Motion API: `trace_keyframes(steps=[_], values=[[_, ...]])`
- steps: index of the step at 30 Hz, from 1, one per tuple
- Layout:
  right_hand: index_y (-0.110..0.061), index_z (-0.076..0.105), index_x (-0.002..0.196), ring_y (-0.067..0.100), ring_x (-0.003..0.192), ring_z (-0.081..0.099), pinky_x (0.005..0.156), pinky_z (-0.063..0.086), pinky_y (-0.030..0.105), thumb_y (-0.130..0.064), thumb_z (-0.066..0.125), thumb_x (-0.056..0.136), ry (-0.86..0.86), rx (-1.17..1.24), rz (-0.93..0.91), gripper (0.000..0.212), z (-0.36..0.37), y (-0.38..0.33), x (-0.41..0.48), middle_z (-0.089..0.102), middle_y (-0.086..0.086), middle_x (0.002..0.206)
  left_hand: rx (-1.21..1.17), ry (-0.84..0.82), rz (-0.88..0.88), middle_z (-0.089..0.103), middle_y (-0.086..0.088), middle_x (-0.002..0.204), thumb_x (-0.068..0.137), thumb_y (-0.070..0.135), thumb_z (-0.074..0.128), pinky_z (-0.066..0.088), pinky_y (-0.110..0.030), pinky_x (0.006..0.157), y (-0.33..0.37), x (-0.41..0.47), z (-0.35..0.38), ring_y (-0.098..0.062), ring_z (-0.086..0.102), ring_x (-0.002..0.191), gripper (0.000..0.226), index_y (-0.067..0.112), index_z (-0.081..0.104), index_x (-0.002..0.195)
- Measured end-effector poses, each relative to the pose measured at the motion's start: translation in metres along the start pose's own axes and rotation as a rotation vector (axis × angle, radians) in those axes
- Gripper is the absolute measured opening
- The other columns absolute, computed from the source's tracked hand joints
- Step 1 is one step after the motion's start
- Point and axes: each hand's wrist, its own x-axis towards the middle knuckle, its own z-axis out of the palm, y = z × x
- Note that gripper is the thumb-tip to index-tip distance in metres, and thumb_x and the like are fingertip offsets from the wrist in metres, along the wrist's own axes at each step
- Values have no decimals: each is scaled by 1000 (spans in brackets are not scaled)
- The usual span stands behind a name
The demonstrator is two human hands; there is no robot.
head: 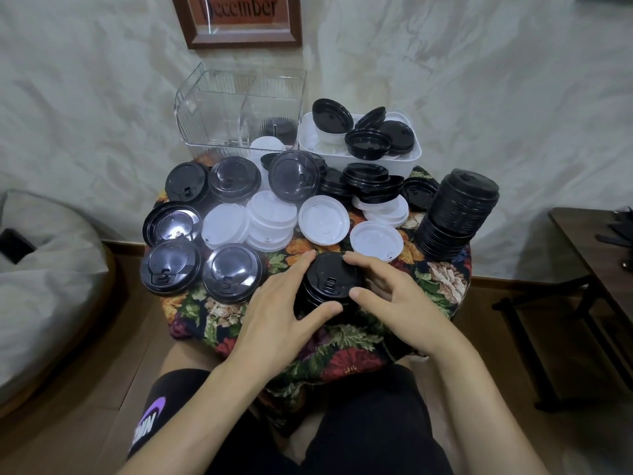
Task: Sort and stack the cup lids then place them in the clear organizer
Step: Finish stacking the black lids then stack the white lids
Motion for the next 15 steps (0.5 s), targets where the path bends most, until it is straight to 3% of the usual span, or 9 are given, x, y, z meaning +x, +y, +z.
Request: trace_keyframes(steps=[5, 10, 12, 13, 15], values=[[-32, 63, 138, -5, 130, 56, 109, 45, 19, -15, 66, 101, -4, 4, -1, 41, -6, 2, 5, 62, -19, 140, -59, 7, -29, 44, 33, 136, 77, 68, 75, 32, -21, 102, 4, 6, 1, 9, 39, 127, 90, 46, 34, 154], [-33, 77, 112, 5, 99, 71, 95, 58, 41, -19, 64, 101, 137, -135, -8, 22, -20, -10, 35, 76, -19, 105, -37, 10, -9, 42, 47, 117, 78, 64, 77, 32, -7, 92, 3, 8, 1, 15, 38, 113, 81, 47, 39, 148], [-38, 77, 109, 3, 85, 68, 89, 58, 42, -26, 65, 98, 253, -215, -28, 20, -25, -14, 52, 74, -23, 95, -45, 10, -9, 40, 48, 118, 79, 64, 77, 31, -11, 93, 3, 7, 2, 15, 37, 114, 81, 47, 38, 148], [-38, 75, 112, 3, 83, 67, 87, 57, 39, -27, 65, 98, 310, -254, -29, 21, -27, -18, 61, 73, -22, 95, -49, 10, -9, 40, 48, 118, 79, 65, 76, 31, -12, 94, 3, 7, 2, 15, 37, 115, 82, 47, 37, 149], [-31, 71, 126, 7, 89, 65, 93, 53, 37, -27, 63, 100, 419, -372, -48, 27, -32, -25, 79, 71, -16, 114, -55, 5, -9, 39, 48, 118, 79, 65, 76, 30, -7, 93, 2, 6, 2, 19, 36, 112, 82, 47, 37, 149]])
